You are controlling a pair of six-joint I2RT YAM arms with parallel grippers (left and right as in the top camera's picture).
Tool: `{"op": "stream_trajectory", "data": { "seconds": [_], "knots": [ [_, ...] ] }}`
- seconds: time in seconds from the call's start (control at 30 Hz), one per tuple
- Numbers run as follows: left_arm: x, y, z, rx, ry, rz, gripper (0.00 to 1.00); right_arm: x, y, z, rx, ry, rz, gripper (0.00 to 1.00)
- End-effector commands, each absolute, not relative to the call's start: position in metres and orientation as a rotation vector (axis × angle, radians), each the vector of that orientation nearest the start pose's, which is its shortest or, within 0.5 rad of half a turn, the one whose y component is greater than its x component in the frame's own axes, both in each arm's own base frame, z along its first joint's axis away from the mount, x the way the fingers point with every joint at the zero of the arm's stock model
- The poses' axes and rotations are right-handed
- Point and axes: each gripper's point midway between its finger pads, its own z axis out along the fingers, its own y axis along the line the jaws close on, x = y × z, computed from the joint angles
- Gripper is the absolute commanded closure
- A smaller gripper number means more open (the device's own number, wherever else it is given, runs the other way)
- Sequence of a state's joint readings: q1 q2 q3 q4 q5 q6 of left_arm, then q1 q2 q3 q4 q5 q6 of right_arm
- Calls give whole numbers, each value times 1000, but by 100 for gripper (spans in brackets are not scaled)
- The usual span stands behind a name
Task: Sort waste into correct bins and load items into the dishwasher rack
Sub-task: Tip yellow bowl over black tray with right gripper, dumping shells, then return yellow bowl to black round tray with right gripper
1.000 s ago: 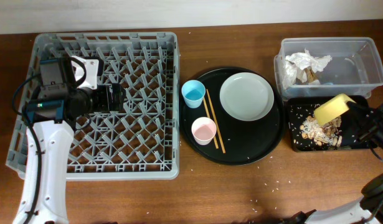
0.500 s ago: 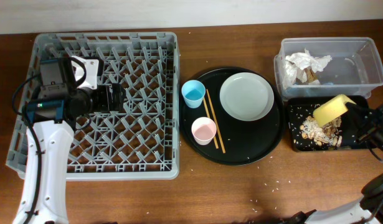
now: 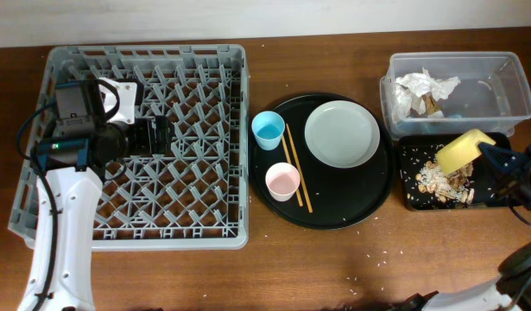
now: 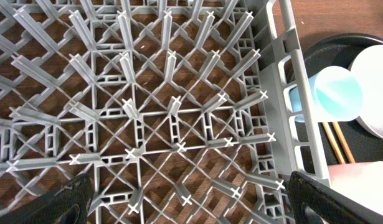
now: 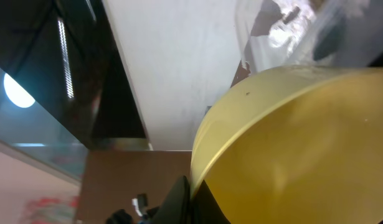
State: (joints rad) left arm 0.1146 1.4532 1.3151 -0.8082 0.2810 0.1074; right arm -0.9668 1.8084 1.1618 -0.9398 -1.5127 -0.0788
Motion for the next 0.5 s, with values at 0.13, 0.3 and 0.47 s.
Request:
{"op": "stream_trajectory", "data": {
  "seconds": [0.13,0.3,0.47],
  "knots": [
    [385,-4,210,101,2474,-271,1,304,-140,239,611,1843,1245,96],
    [385,-4,210,102,2473,-272,1,295,-132,258,587,1898,1103,96],
    [385,-4,210,102,2473,-272,1,301,-108,262,515,1947,1109,96]
  ]
}}
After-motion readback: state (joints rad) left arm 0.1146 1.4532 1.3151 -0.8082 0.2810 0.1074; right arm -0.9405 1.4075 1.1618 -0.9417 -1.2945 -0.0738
